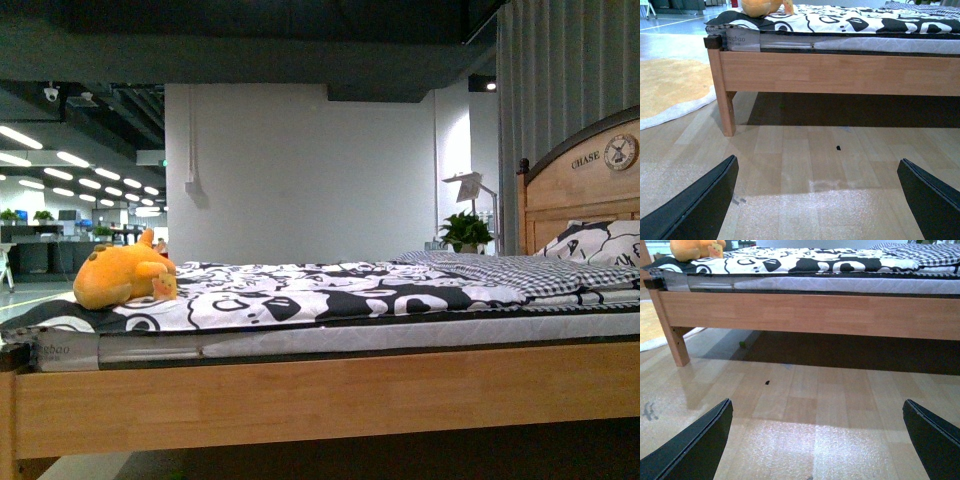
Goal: Put away toys
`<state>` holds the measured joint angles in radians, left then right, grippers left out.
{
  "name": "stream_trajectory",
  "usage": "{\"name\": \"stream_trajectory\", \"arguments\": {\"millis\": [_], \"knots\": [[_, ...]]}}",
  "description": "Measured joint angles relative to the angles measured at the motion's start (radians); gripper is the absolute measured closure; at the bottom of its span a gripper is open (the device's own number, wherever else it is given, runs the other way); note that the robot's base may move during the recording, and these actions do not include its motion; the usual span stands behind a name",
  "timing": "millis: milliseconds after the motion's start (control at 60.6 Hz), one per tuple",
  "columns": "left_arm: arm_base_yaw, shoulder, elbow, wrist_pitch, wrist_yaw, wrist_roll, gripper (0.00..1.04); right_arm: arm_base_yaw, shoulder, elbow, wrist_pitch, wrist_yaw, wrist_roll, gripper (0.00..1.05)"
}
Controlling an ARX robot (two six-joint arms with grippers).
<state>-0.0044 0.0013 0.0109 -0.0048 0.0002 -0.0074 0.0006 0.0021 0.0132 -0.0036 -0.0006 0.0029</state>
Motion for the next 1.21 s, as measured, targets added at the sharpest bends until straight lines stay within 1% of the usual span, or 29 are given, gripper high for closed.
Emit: {"name": "stream_trajectory", "arguments": {"millis": [1205], "knots": [[0.0, 0.0, 0.0, 0.0, 0.0, 0.0, 0.06, 0.0, 0.0, 0.0, 0.0, 0.0, 0.0, 0.0]]}}
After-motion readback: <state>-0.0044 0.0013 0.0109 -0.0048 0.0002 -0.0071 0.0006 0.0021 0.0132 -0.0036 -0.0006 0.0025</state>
